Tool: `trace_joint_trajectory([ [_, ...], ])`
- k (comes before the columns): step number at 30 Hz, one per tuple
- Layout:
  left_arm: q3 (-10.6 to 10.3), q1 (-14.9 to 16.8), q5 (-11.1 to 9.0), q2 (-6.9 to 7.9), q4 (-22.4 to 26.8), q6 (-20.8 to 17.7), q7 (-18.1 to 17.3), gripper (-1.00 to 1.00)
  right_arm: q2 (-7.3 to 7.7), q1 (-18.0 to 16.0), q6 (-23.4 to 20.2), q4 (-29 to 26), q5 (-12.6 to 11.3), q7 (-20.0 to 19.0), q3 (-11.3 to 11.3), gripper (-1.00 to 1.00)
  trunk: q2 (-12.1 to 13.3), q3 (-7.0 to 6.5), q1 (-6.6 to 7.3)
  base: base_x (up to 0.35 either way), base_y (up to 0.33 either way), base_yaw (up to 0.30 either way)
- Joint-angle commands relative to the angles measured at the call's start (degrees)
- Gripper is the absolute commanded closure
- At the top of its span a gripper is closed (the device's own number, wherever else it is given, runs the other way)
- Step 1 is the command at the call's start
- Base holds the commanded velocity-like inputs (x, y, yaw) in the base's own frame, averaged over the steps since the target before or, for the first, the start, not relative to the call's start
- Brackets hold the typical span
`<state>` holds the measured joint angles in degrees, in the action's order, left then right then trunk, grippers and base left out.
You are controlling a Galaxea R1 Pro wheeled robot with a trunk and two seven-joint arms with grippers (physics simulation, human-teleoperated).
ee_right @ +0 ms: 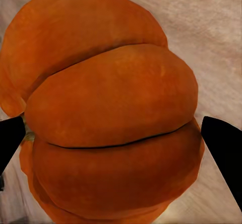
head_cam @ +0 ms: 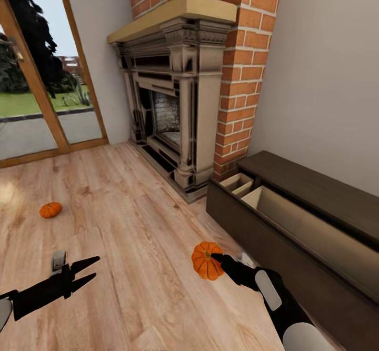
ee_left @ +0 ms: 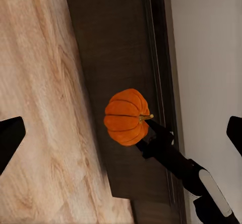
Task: Place each of the two pumpkins and all three candles from the living room inside a cabinet in the living room (use any cabinet), then make sure every cabinet is closed, and position the cauldron so it is next to a table in the living room.
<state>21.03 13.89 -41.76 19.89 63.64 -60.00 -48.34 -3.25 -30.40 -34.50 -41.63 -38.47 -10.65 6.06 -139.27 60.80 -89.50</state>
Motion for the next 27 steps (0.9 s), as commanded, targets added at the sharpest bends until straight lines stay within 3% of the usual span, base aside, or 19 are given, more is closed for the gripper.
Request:
trace_joint_trajectory([
  [1, 0.0, 0.0, 0.0, 0.12, 0.0, 0.0, 0.0, -1.0, -0.01, 0.0, 0.0, 0.0, -0.4, 0.1, 0.0, 1.0, 0.0, 0.0, 0.0, 0.0, 0.0, 0.291],
  [27, 0.2, 0.0, 0.0, 0.55, -0.2, 0.0, 0.0, -1.0, -0.09, 0.0, 0.0, 0.0, -0.4, 0.1, 0.0, 1.0, 0.0, 0.0, 0.0, 0.0, 0.0, 0.291],
])
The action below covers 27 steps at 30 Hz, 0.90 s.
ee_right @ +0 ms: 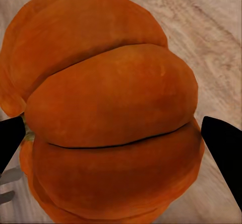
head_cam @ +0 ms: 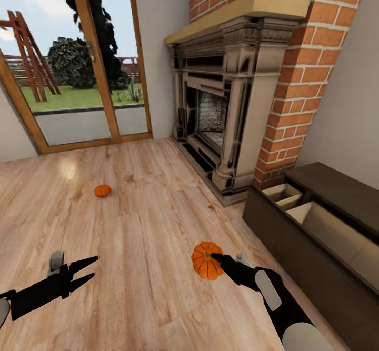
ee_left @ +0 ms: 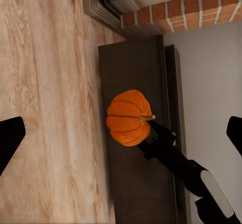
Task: Place each of the two pumpkins and all three candles from the living room inside a cabinet in the living room (use any cabinet), then make sure every cabinet is closed, and position the cauldron so it is next to a table in the living room.
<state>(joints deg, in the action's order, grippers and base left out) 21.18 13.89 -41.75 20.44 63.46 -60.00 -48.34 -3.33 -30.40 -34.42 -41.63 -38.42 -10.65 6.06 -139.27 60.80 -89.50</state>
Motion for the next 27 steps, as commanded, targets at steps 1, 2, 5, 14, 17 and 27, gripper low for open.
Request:
trace_joint_trajectory([
  [1, 0.0, 0.0, 0.0, 0.03, 0.0, 0.0, 0.0, -1.0, -0.01, 0.0, 0.0, 0.0, -0.4, 0.1, 0.0, 1.0, 0.0, 0.0, 0.0, 0.0, 0.0, 0.291],
  [2, 0.0, 0.0, 0.0, 0.03, 0.0, 0.0, 0.0, -1.0, -0.01, 0.0, 0.0, 0.0, -0.4, 0.1, 0.0, 1.0, 0.0, 0.0, 0.0, 0.0, 0.0, 0.291],
  [5, 0.1, 0.0, 0.0, 0.07, 0.0, 0.0, -0.1, -1.0, -0.01, 0.0, 0.0, 0.0, -0.4, 0.1, -0.1, 1.0, 0.0, 0.0, 0.0, 0.011, 0.0, 0.291],
  [14, 0.2, 0.0, -0.1, 0.16, -0.1, 0.0, -0.5, -1.0, -0.01, 0.0, 0.2, 0.0, -0.4, 0.2, -2.2, 1.0, 0.0, 0.15, 0.0, 0.234, 0.0, 0.28],
  [17, 0.1, 0.0, -0.1, 0.58, -0.4, 0.0, -0.5, -1.0, -0.01, 0.0, 0.2, 0.0, -0.4, -0.1, -2.3, 1.0, 0.0, 0.18, 0.0, 0.326, 0.0, 0.068],
  [27, 0.2, 0.0, -0.1, 0.82, -0.4, 0.0, -0.5, -1.0, -0.01, 0.0, 0.2, 0.0, -0.4, -0.2, -2.3, 1.0, 0.0, 0.19, 0.0, 0.33, 0.0, 0.015],
])
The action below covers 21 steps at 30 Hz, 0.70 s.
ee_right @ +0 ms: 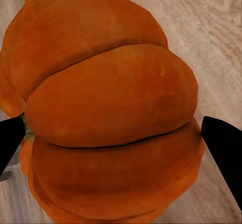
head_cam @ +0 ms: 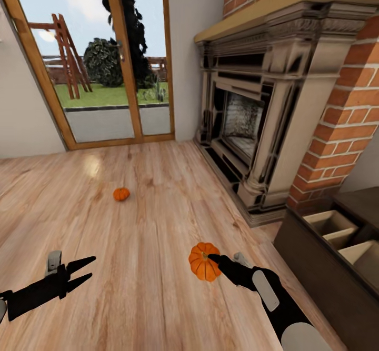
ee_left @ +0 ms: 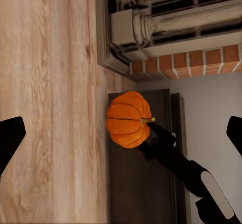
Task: Place each of the two pumpkins and all three candles from the living room inside a cabinet in the living room (use any cabinet), then make sure every cabinet is closed, and position the cauldron so it is next to a table in the living room.
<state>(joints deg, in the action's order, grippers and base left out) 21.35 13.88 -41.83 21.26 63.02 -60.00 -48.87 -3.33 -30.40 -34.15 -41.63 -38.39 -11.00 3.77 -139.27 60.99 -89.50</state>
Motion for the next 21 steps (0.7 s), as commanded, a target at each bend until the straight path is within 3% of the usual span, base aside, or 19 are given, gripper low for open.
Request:
trace_joint_trajectory([
  [1, 0.0, 0.0, 0.0, 0.0, 0.0, 0.0, 0.0, -1.0, -0.01, 0.0, 0.0, 0.0, -0.5, 0.1, 0.0, 1.0, 0.0, 0.0, 0.0, 0.33, 0.0, 0.163],
  [15, 0.0, 0.0, 0.0, -0.01, -0.1, 0.0, 0.0, -1.0, -0.01, 0.0, 0.0, 0.0, -0.5, 0.1, 0.0, 1.0, 0.0, 0.0, 0.0, 0.33, 0.0, 0.263],
  [21, 0.0, 0.0, 0.1, 0.01, -0.1, 0.0, 0.0, -1.0, 0.01, 0.0, 0.0, 0.0, -0.5, 0.0, 0.0, 1.0, 0.0, 0.0, 0.0, 0.33, 0.0, 0.076],
])
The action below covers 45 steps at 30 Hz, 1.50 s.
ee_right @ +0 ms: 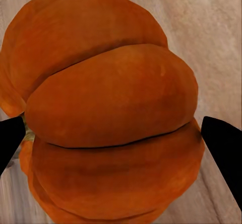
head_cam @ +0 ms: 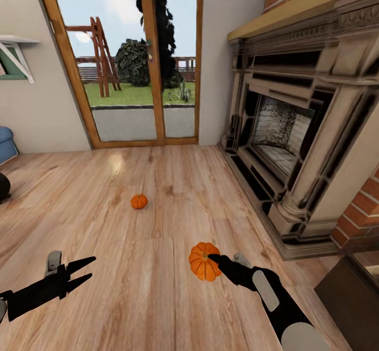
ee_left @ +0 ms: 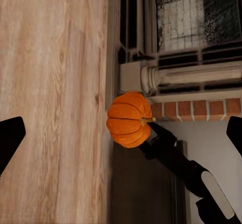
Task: Place each of the two pumpkins and all three candles from the living room inside a cabinet in the living room (use any cabinet), then make sure every cabinet is closed, and position the cauldron so it is next to a table in the living room.
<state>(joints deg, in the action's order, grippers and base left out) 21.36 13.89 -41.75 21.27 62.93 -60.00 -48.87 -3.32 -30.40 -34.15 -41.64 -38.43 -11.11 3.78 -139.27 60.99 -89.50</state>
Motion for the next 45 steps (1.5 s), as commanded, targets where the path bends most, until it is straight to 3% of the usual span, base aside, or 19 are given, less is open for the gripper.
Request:
trace_joint_trajectory([
  [1, 0.0, 0.0, 0.0, 0.0, 0.0, 0.0, 0.0, -1.0, 0.02, 0.0, 0.0, 0.0, -0.4, 0.1, 0.0, 1.0, 0.0, 0.0, 0.0, 0.33, 0.0, 0.015],
  [19, 0.0, 0.0, 0.0, 0.0, 0.0, 0.0, 0.0, -1.0, -0.02, 0.0, 2.6, 0.0, -0.4, 0.0, -0.1, 1.0, 0.0, -0.02, 0.0, 0.33, 0.023, 0.005],
  [38, 0.1, 0.0, 0.0, 0.0, 0.0, 0.0, 0.0, -1.0, -0.02, 0.0, 2.5, 0.0, -0.4, 0.0, -0.1, 1.0, 0.0, -0.52, 0.0, 0.33, 0.087, 0.132],
  [45, 0.1, 0.0, 0.0, 0.0, 0.0, 0.0, 0.0, -1.0, -0.02, 0.0, 2.6, 0.0, -0.4, 0.0, -1.4, 1.0, 0.0, -0.52, 0.0, 0.33, 0.092, 0.0],
])
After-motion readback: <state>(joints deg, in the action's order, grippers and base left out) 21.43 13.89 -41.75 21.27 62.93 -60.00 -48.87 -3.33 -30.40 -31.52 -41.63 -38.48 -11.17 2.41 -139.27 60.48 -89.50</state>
